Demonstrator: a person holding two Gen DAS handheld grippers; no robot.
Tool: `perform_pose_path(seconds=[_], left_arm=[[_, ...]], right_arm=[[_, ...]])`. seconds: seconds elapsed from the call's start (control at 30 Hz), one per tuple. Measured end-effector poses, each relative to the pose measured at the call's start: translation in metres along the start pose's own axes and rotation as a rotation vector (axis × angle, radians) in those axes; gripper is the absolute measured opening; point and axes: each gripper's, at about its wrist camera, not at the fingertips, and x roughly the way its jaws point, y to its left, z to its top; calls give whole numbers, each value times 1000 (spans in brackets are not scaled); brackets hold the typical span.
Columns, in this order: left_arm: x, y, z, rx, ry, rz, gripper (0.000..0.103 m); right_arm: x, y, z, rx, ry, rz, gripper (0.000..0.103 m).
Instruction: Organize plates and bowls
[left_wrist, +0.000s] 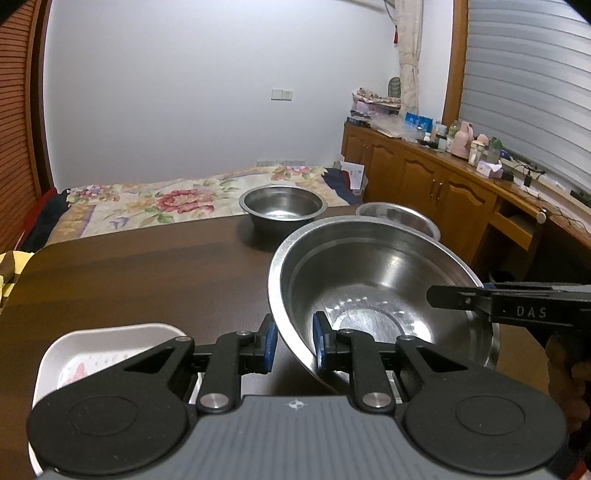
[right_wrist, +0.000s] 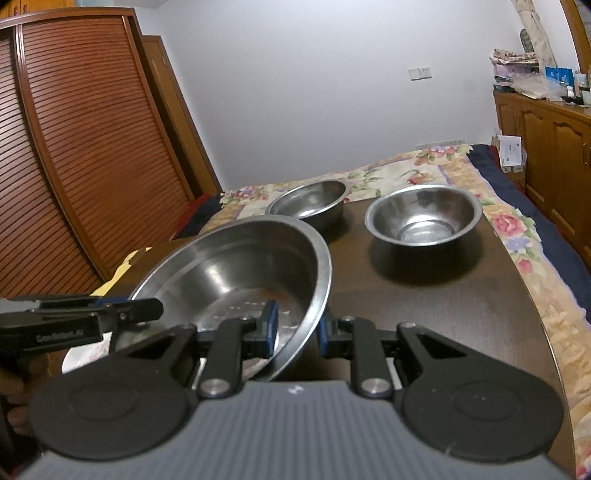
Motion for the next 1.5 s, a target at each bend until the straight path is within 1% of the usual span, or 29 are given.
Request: perform_pose_path(seconds=[0.23,0.63,1.13,1.5], left_arm=[[-9,3,-15,-1,14,9,23],[-3,9,-29,-18,47,19,23],[8,11,-29,-17,56,11,23],[10,9,-28,-13,40,17,23]], right_arm=[[-2,4,-8,1,16,9,24],[3,12,-20,1,48,16,24],[5,12,-21,-3,54,-10,23],[9,7,-21,2,58,-26,23]])
